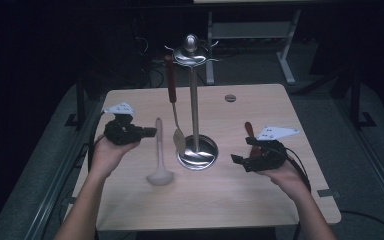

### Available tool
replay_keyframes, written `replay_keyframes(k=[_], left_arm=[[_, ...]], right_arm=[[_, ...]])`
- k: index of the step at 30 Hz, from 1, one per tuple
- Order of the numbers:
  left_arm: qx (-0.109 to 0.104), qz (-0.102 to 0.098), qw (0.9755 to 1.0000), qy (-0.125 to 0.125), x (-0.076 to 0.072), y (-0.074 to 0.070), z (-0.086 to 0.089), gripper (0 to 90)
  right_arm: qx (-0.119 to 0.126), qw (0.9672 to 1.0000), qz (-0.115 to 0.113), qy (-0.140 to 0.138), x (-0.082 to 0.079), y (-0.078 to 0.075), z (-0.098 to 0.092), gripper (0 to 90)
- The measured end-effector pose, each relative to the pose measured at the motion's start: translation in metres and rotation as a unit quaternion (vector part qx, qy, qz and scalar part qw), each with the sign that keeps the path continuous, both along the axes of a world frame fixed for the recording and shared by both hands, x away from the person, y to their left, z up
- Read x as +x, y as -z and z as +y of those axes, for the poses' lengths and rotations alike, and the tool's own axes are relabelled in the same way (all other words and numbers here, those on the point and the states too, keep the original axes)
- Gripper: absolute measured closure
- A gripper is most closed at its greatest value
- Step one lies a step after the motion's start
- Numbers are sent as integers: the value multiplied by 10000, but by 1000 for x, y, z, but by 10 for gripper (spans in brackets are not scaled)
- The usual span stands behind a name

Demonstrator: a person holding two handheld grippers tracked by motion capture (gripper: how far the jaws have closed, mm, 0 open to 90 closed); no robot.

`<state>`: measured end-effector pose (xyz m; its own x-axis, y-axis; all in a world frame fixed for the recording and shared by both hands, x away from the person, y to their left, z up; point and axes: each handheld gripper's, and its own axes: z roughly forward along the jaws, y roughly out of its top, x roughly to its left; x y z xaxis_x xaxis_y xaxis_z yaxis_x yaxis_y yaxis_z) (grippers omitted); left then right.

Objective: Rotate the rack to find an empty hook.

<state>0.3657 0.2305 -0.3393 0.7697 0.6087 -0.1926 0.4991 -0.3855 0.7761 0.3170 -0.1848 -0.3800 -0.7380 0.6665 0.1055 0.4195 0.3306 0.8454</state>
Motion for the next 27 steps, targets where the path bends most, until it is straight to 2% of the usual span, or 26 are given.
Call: replay_keyframes(k=[2, 3, 4, 7, 9, 11, 15, 16, 18, 20, 23, 25, 26, 27], left_arm=[[23, 151, 9999, -74, 2, 17, -5, 900], [103, 231, 9997, -32, 3, 24, -5, 899], [53, 319, 9995, -52, 4, 32, -8, 899], [256, 539, 9982, 9, 9, 52, -15, 899], [418, 595, 9974, 1, 11, 62, -19, 900], [476, 660, 9967, -30, 12, 70, -21, 900], [835, 816, 9932, 7, 14, 86, -28, 900], [1042, 794, 9914, 56, 15, 90, -29, 900], [1108, 847, 9902, 58, 15, 95, -34, 900], [1312, 844, 9877, 105, 16, 97, -35, 900], [1360, 923, 9864, 60, 17, 103, -36, 900], [1476, 947, 9844, 172, 19, 104, -35, 900], [1375, 963, 9858, 82, 18, 105, -37, 900], [1398, 967, 9854, 83, 18, 105, -37, 900]], right_arm=[[-12, 10000, 13, -2, 0, 1, 1, 161], [-3, 10000, 31, 9, -1, 1, 2, 161], [-13, 10000, 24, 1, -2, 2, 2, 161], [-52, 10000, 31, 10, -5, 6, 0, 161], [-56, 10000, 51, 48, -6, 8, -3, 161], [-52, 9999, 54, 89, -5, 9, -5, 161], [-51, 9999, 37, 93, -5, 9, -5, 161], [-58, 9999, 43, 87, -5, 10, -4, 161], [-80, 9999, 77, 83, -5, 11, -3, 161], [-86, 9999, 78, 74, -5, 12, -3, 161], [-107, 9999, 80, 73, -4, 13, -2, 161], [-99, 9999, 98, 87, -4, 13, -2, 161], [-102, 9999, 105, 90, -4, 13, -2, 161], [-120, 9999, 89, 84, -3, 14, -3, 161]])
